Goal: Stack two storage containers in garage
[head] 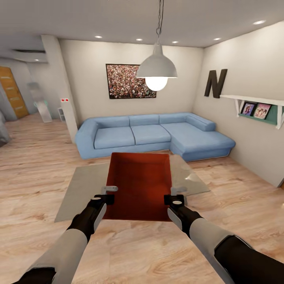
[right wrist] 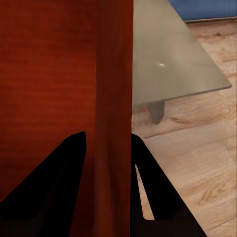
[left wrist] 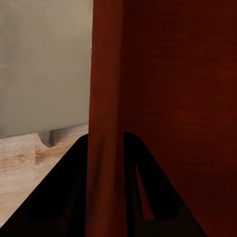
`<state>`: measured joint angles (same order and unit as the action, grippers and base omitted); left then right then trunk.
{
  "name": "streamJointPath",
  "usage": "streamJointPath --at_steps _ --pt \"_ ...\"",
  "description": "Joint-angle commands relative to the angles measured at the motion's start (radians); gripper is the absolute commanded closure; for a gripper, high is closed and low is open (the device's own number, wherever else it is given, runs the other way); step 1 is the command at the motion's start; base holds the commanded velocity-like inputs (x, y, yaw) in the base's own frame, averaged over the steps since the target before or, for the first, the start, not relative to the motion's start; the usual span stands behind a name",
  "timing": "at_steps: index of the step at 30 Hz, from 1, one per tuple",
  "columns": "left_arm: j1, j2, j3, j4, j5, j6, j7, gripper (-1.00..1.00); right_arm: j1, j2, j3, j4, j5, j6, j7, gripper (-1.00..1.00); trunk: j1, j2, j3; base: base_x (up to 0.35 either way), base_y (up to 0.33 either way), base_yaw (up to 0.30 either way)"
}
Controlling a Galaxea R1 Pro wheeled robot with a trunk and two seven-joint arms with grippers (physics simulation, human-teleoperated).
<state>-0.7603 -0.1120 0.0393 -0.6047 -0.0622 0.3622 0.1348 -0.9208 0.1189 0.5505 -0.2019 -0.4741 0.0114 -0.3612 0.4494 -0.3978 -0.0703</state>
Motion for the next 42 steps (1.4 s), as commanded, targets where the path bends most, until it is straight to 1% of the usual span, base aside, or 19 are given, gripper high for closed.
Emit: streamJointPath --at_steps 1,42 --pt "-0.001 -0.006 0.014 0.0 -0.004 0.006 -0.003 1.0 -0.001 0.012 -0.014 -0.004 0.017 -0.007 -0.001 1.0 0.001 -0.002 -0.002 0.0 0.0 0.29" --pt "-0.001 -0.006 0.014 0.0 -0.004 0.006 -0.003 1.0 -0.001 0.012 -0.013 -0.004 0.017 -0.007 -0.001 1.0 0.001 -0.002 0.022 0.0 0.0 0.289"
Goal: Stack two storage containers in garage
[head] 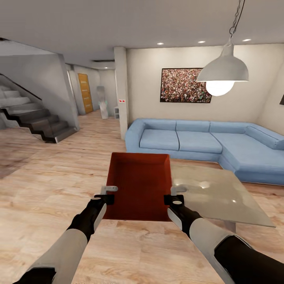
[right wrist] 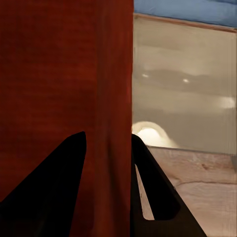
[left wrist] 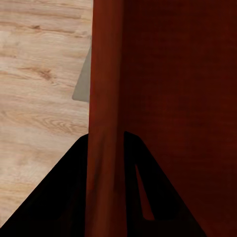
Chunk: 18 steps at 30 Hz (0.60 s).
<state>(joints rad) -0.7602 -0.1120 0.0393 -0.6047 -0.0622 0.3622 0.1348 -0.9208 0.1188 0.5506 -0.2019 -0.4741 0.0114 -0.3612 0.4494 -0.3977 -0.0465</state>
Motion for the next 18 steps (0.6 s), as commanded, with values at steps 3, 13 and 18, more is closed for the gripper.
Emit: streamJointPath --at_steps 3,13,18 --pt "-0.001 -0.006 0.014 0.0 -0.004 0.006 -0.003 1.0 -0.001 0.012 -0.013 -0.004 0.017 -0.007 -0.001 1.0 0.001 -0.002 0.0 0.0 0.0 0.287" --pt "-0.001 -0.006 0.014 0.0 -0.004 0.006 -0.003 1.0 -0.001 0.013 -0.012 -0.004 0.017 -0.007 -0.001 1.0 0.001 -0.002 0.005 0.0 0.0 0.287" --pt "-0.001 -0.006 0.014 0.0 -0.004 0.006 -0.003 1.0 -0.001 0.013 -0.012 -0.004 0.017 -0.007 -0.001 1.0 0.001 -0.002 0.008 0.0 0.0 0.287"
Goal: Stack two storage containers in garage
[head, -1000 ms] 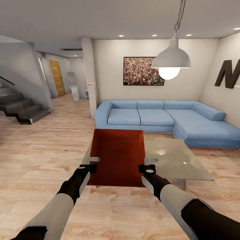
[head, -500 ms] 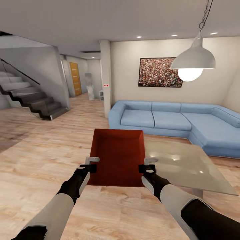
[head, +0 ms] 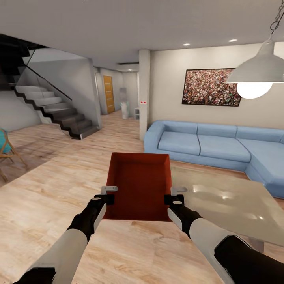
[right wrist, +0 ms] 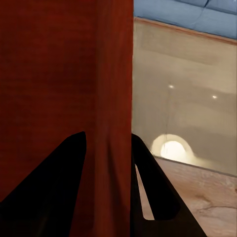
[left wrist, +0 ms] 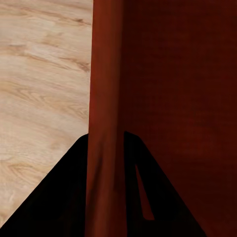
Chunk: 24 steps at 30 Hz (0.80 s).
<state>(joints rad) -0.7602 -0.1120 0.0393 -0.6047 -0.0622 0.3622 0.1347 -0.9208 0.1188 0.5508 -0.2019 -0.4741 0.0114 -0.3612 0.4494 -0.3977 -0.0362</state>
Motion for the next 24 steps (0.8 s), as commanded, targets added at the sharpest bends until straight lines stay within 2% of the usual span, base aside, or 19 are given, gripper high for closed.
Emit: streamJointPath --at_steps 1,24 --pt "-0.001 -0.006 0.014 0.0 -0.004 0.006 -0.003 1.0 -0.001 0.013 -0.013 -0.004 0.017 -0.007 -0.001 1.0 0.001 -0.002 -0.002 0.0 0.0 0.287" --pt "-0.001 -0.006 0.014 -0.001 -0.004 0.009 -0.003 1.0 -0.001 0.013 -0.013 -0.004 0.017 -0.007 0.0 1.0 0.001 -0.002 0.011 0.0 0.0 0.287"
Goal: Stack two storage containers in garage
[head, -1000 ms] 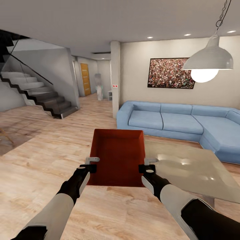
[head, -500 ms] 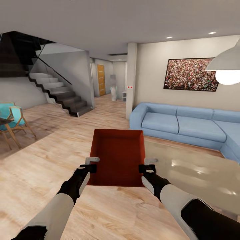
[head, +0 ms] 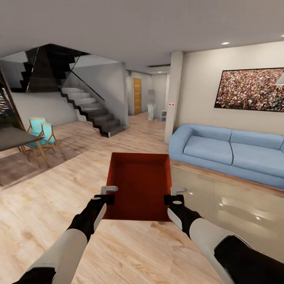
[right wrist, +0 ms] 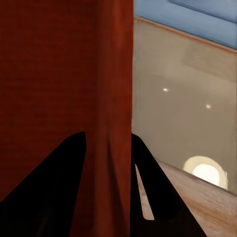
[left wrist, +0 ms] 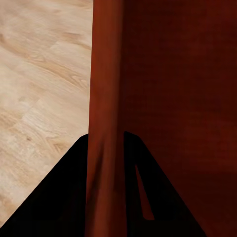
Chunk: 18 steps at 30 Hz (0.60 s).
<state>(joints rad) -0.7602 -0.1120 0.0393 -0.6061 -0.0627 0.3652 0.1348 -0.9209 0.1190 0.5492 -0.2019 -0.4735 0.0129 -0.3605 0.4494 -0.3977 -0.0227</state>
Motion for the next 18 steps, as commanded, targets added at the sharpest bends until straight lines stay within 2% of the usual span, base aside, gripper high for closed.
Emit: streamJointPath --at_steps 1,12,18 --pt "-0.001 -0.006 0.014 0.0 -0.003 0.006 -0.003 1.0 -0.001 0.013 -0.012 -0.004 0.016 -0.008 -0.001 1.0 0.001 -0.002 -0.002 0.0 0.0 0.233" --pt "-0.001 -0.006 0.014 0.0 -0.003 0.006 -0.003 1.0 -0.001 0.015 -0.012 -0.004 0.016 -0.008 -0.002 1.0 0.001 -0.002 -0.001 0.0 0.0 0.049" --pt "-0.001 -0.006 0.014 0.0 -0.003 0.006 -0.003 1.0 -0.001 0.016 -0.012 -0.004 0.016 -0.008 -0.002 1.0 0.001 -0.002 -0.001 0.0 0.0 0.233"
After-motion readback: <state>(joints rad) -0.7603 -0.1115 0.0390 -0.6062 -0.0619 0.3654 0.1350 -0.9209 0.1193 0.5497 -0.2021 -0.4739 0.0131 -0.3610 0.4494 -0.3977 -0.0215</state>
